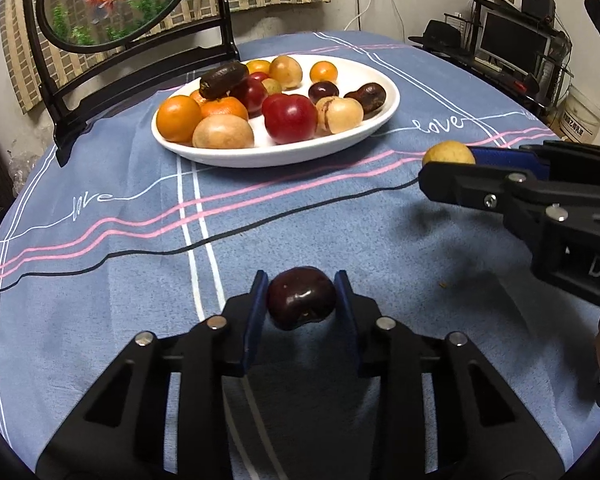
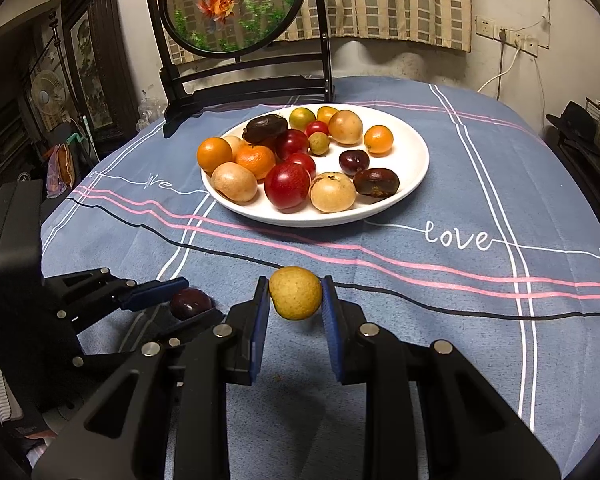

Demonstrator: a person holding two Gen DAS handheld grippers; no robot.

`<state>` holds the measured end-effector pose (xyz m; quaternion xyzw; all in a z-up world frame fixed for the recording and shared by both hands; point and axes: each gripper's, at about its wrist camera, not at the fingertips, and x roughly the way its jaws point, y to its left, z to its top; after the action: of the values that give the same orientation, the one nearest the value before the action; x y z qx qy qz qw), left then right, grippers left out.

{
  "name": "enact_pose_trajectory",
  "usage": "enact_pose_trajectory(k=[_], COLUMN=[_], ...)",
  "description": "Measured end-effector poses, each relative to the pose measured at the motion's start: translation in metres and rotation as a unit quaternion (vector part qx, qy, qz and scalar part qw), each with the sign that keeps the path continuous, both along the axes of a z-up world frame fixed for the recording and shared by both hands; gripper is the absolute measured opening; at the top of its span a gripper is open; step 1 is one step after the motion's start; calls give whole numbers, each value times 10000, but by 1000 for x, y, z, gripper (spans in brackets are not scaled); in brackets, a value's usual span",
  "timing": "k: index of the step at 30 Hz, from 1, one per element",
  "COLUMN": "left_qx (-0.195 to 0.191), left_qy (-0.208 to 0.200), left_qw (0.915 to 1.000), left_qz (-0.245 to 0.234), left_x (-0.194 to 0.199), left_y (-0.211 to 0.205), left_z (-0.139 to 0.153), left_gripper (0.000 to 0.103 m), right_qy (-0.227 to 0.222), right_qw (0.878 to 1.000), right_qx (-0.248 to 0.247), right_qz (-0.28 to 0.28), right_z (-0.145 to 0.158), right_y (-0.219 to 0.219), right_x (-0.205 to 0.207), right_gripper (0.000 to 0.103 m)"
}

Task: Organize fruits
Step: 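Carry the plum and yellow fruit onto the white plate and release both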

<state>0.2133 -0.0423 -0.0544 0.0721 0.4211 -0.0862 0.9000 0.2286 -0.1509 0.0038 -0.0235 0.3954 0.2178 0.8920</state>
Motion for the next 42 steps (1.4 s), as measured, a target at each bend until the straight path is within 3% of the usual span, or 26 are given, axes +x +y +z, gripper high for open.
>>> enact_pose_trajectory(k=[17, 24, 29, 35, 42], left_qx=[-217, -311, -638, -687, -547], left_qy=[-120, -265, -362, -575, -733], left_qw=[9996, 9990, 9971, 9956, 9946], left_qz=[164, 150, 184, 276, 496], left_x=[-5, -12, -9, 18, 93], left_y=[7, 7, 18, 26, 21], left_z=[11, 22, 44, 74, 89], left_gripper=[33, 33, 33, 32, 32], right_qy=[-52, -235, -367, -532, -637], right_qw=[10000, 9992, 9966, 9942, 9920], right_qx=[-23, 272, 714, 920, 959], right_qz=[30, 163, 160, -160, -523], right_z=[-2, 8, 24, 40, 37], right_y=[1, -1, -9, -26, -36], right_x=[-1, -5, -4, 19, 81], right_gripper=[26, 26, 26, 26, 26])
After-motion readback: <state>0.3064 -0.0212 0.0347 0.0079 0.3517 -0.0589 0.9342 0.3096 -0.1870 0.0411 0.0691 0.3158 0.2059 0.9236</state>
